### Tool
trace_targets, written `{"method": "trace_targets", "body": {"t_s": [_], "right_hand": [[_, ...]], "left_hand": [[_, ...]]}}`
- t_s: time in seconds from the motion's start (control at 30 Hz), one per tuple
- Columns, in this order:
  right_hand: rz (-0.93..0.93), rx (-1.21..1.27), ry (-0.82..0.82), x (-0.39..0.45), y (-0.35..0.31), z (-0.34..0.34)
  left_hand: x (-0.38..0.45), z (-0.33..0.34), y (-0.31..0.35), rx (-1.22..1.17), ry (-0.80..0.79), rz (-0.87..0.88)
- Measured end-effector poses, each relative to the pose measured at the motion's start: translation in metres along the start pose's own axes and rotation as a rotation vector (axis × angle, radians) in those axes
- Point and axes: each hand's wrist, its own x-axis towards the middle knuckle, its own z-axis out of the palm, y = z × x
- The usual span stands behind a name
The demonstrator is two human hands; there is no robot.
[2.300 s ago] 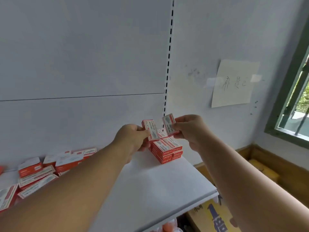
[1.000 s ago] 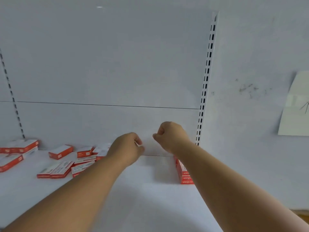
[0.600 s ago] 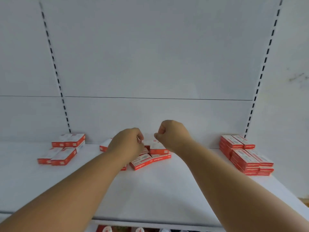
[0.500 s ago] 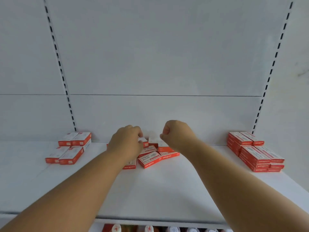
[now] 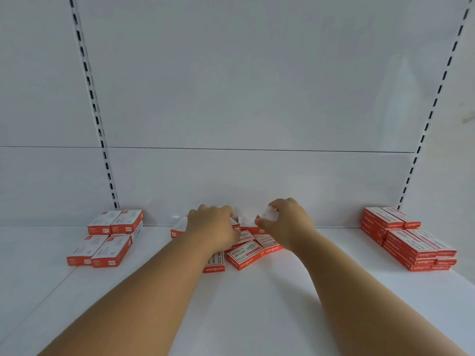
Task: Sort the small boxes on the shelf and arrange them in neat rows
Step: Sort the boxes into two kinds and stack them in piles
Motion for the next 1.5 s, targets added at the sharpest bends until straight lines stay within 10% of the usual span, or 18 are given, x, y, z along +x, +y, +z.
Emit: {"method": "trace_targets", "body": {"t_s": [0.67, 1.0, 1.5], "right_hand": [[0.246, 1.557, -0.181, 0.005, 0.006, -0.003], [0.249, 1.578, -0.285, 0.007, 0.008, 0.005], [0.095, 1.113, -0.094, -0.019, -0.055, -0.002]], "left_hand": [[-0.009, 0.003, -0.01, -0.896, 0.44, 0.11], [-0.008, 0.006, -0.005, -1.488, 0.044, -0.155], [-0.025, -0.045, -0.036, -1.28, 0.224, -0.147]]}}
